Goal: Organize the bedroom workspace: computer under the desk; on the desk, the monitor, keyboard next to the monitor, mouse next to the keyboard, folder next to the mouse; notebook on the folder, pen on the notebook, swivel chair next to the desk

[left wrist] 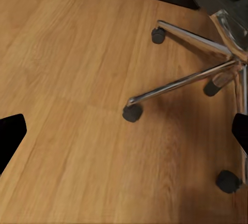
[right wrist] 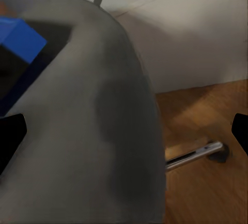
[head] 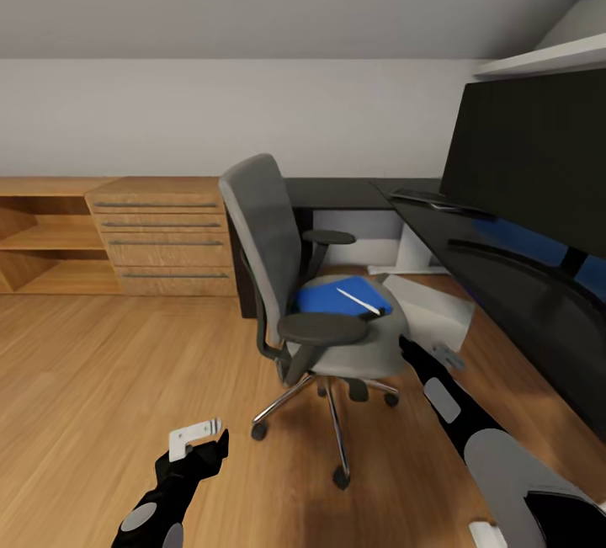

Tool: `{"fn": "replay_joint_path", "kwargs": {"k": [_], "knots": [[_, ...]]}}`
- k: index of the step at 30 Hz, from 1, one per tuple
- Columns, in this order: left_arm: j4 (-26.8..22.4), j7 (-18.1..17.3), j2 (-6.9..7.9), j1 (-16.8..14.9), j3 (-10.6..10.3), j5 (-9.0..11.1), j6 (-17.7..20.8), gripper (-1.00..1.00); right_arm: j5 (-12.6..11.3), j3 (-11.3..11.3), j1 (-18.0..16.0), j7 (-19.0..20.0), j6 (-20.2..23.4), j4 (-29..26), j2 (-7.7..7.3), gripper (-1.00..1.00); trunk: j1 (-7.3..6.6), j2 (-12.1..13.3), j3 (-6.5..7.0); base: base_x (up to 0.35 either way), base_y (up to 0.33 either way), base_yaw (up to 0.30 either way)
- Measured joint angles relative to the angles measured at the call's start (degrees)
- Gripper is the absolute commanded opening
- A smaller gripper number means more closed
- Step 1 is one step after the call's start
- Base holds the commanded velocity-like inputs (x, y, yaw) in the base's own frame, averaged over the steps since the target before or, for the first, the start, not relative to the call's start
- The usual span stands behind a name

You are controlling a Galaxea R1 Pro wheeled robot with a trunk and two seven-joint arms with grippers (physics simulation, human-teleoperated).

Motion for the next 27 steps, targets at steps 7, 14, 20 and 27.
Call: {"fn": "replay_joint_path", "kwargs": {"k": [7,14,20,27], "knots": [[0.0,0.0,0.00,0.0,0.3,0.0,0.0,1.00,-0.1,0.0,0.0,-0.1,0.1,0.3,0.11,1.00,0.01,0.0,0.00,0.277,0.000,0.000],[-0.1,0.0,0.00,0.0,0.4,0.0,0.0,1.00,-0.1,0.0,0.0,-0.1,0.2,0.4,0.11,1.00,0.02,0.0,0.00,0.214,0.000,0.000],[-0.1,0.0,0.00,0.0,0.4,0.0,0.0,1.00,-0.1,-0.1,0.0,-0.1,0.3,0.4,0.04,1.00,0.03,0.0,0.00,0.044,0.000,0.000],[-0.1,0.0,0.00,0.0,0.4,0.0,0.0,1.00,-0.1,-0.1,0.0,-0.1,0.3,0.4,-0.03,1.00,0.03,0.0,0.00,0.006,0.000,0.000]]}}
